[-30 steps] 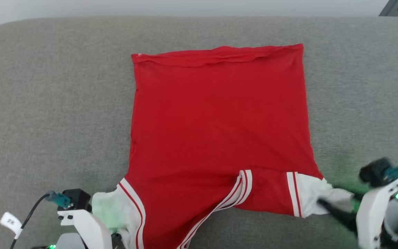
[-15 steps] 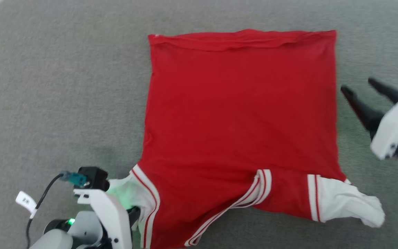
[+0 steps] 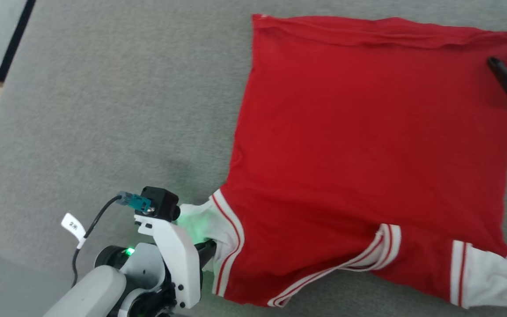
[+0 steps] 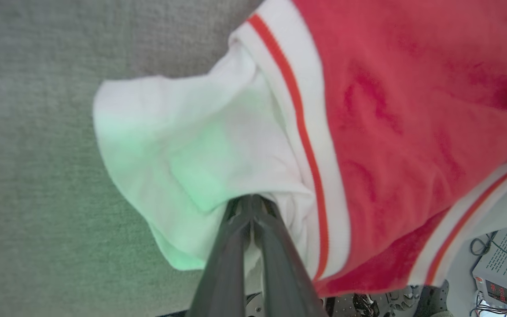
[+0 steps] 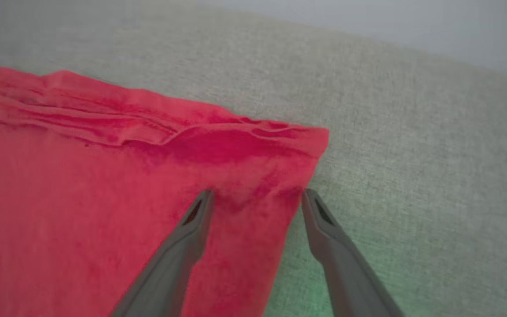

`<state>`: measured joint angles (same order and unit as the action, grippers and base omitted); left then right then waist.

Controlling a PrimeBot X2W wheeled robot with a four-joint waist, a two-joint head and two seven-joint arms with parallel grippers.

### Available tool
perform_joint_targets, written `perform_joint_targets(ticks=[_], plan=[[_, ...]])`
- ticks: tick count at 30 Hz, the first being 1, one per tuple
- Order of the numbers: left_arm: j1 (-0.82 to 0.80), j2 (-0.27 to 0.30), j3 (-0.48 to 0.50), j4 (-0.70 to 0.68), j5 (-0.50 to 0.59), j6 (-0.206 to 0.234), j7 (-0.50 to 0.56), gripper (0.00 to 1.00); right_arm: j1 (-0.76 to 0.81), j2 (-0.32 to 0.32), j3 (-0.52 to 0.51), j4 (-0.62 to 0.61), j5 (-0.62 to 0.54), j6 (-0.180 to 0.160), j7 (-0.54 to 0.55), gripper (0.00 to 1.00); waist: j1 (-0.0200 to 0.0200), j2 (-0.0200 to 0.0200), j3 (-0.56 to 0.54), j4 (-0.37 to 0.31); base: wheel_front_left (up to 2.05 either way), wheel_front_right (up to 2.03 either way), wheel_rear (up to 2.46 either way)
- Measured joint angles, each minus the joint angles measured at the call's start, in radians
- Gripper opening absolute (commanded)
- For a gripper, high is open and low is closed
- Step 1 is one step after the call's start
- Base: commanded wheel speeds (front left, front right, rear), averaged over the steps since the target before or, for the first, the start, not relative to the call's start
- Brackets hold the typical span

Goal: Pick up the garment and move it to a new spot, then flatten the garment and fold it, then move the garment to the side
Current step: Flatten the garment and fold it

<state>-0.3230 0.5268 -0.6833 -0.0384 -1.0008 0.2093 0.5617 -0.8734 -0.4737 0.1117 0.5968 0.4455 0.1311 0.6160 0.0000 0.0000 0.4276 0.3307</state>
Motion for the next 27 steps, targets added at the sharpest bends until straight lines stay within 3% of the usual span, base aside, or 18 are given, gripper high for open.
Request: perform_joint_targets(ticks=[9,10,11,17,24,27], plan=[[-0.02,-0.034,-0.011,0.052,-0.005,-0.036,-0.012,0.0,-0.135,0.024,-0.047,0.253,-0.052,0.0,0.143,1.0,0.0,0.0001,0.025,0.065,0.0,0.0,0.0],[-0.02,-0.036,-0.011,0.058,-0.005,-0.039,-0.012,0.0,-0.142,0.026,-0.04,0.261,-0.056,0.0,0.15,0.38,0.0,0.0001,0.023,0.065,0.0,0.0,0.0],[-0.021,-0.037,-0.01,0.064,-0.005,-0.042,-0.014,0.0,-0.144,0.026,-0.034,0.267,-0.058,0.0,0.15,0.0,0.0,0.0001,0.021,0.063,0.0,0.0,0.0],[-0.019,-0.022,0.005,0.087,-0.017,-0.046,-0.025,0.0,-0.129,0.044,0.049,0.229,-0.021,0.0,0.114,0.0,0.0,0.0,0.0,0.026,0.0,0.0,0.0],[-0.001,0.027,0.04,0.09,-0.029,-0.033,-0.034,0.0,-0.038,0.019,0.184,0.041,0.107,0.0,0.128,0.0,0.0,0.0,-0.037,-0.045,0.0,0.0,0.0],[0.007,0.054,0.058,0.083,-0.03,-0.017,-0.035,0.0,0.026,-0.023,0.225,-0.085,0.166,0.0,0.154,0.0,0.0,0.0,-0.057,-0.088,0.0,0.0,0.0]])
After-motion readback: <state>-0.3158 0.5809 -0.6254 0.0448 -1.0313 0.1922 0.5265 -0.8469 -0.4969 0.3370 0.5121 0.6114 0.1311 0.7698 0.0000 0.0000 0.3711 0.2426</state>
